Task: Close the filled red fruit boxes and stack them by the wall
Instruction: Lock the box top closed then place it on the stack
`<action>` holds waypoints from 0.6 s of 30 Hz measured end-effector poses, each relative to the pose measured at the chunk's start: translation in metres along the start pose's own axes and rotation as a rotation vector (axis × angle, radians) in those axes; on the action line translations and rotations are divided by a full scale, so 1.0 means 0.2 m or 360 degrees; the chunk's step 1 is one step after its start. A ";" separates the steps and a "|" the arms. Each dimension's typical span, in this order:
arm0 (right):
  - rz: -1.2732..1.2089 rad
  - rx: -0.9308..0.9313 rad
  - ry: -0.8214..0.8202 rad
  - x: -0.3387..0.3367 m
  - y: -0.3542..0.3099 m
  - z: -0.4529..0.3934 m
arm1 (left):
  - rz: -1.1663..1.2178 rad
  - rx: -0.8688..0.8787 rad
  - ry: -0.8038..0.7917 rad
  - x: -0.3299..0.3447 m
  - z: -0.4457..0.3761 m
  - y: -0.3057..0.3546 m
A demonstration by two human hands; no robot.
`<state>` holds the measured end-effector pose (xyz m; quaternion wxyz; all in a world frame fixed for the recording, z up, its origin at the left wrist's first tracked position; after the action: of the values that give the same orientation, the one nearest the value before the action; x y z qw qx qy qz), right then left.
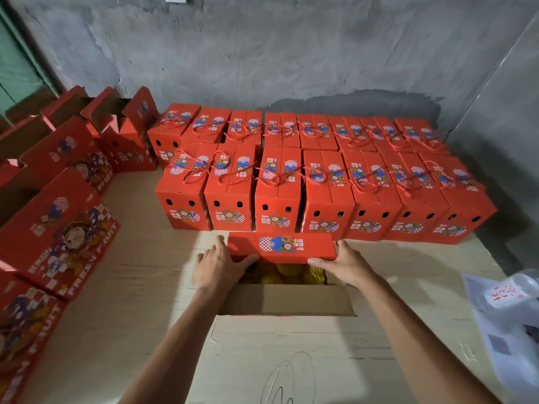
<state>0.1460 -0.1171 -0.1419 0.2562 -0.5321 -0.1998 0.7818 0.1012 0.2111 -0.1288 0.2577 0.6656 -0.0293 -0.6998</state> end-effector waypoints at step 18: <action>0.0530 -0.0786 0.0773 -0.01 -0.27 0.05 | -0.0601 0.0187 -0.0129 -0.29 -0.15 0.37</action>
<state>0.1469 -0.0762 -0.1052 0.0297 -0.7727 -0.2263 0.5922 0.1517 0.1799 -0.0509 0.0814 0.6445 0.0449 -0.7590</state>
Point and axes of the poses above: each hand's wrist, its own z-axis away from the middle knuckle, its own x-axis out of the palm, y = z × x, the point moved 8 cm from there along -z, towards the middle knuckle, and after that the axes turned 3 degrees about -y, right-handed, at the moved point
